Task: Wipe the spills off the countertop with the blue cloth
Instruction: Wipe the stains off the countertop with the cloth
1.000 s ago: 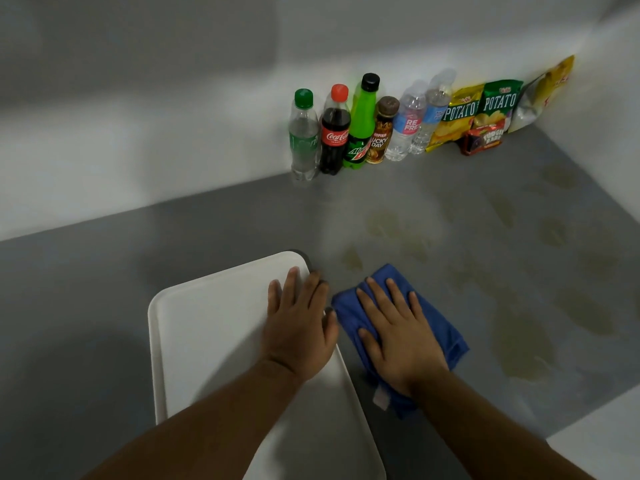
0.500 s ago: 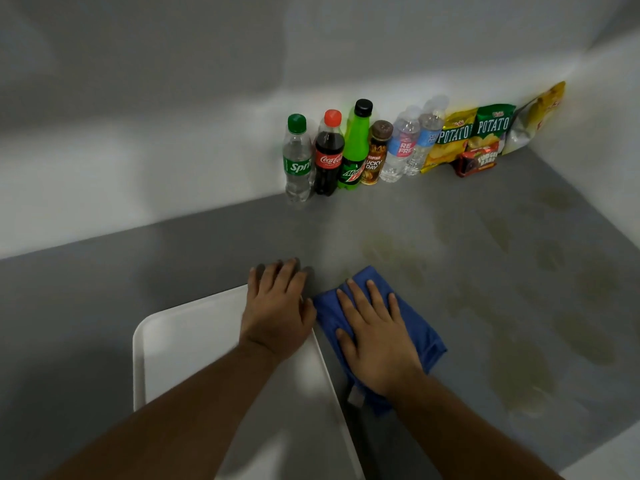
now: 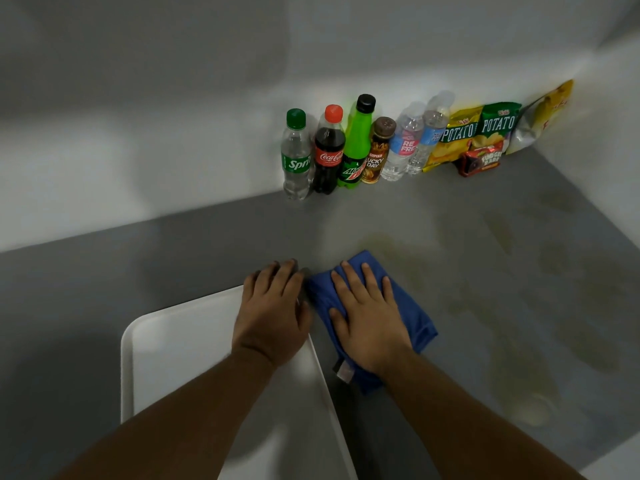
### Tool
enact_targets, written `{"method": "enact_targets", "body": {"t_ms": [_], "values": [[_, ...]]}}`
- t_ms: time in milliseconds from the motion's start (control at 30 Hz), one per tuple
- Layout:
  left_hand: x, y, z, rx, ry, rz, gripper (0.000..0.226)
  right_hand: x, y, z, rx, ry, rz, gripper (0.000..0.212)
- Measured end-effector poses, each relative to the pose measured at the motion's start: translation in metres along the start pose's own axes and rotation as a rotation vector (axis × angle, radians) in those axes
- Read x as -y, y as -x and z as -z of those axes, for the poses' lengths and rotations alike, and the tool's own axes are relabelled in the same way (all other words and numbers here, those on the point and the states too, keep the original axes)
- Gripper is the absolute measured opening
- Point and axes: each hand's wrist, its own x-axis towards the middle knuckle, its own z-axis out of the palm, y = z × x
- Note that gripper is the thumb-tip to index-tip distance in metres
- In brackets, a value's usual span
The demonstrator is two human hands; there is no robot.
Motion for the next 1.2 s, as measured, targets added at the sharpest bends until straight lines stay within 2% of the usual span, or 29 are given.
{"method": "enact_targets", "body": {"t_ms": [100, 167, 367, 434, 600, 667, 767, 900, 1101, 1201], "values": [[0.002, 0.001, -0.003, -0.003, 0.002, 0.004, 0.051, -0.023, 0.019, -0.004, -0.006, -0.028, 0.181, 0.064], [0.002, 0.001, -0.004, -0.001, 0.005, 0.007, 0.052, -0.038, 0.017, -0.002, -0.003, -0.026, 0.215, 0.063], [0.002, 0.000, -0.003, 0.010, -0.007, 0.013, 0.053, -0.015, -0.032, 0.009, -0.037, -0.021, -0.029, 0.066], [0.002, 0.001, -0.002, 0.015, -0.007, 0.022, 0.055, 0.000, -0.040, 0.009, -0.036, -0.016, -0.049, 0.066], [0.001, 0.000, 0.001, -0.006, 0.034, 0.015, 0.054, -0.018, -0.012, 0.004, -0.016, -0.011, 0.233, 0.063], [0.001, 0.000, 0.001, -0.010, 0.031, 0.017, 0.054, -0.036, -0.008, 0.007, -0.013, -0.027, 0.271, 0.062], [0.001, 0.001, 0.000, -0.009, 0.007, 0.011, 0.054, -0.039, -0.026, 0.013, -0.028, -0.011, 0.136, 0.062], [0.000, 0.000, 0.000, -0.013, -0.010, 0.011, 0.055, -0.006, -0.060, 0.016, -0.029, -0.022, -0.045, 0.064], [0.001, 0.001, 0.001, -0.020, 0.010, 0.018, 0.054, -0.021, -0.030, 0.006, -0.043, -0.013, 0.137, 0.066], [0.000, 0.001, 0.002, 0.001, -0.001, 0.023, 0.055, -0.035, -0.038, 0.011, -0.045, -0.004, 0.075, 0.067]]}}
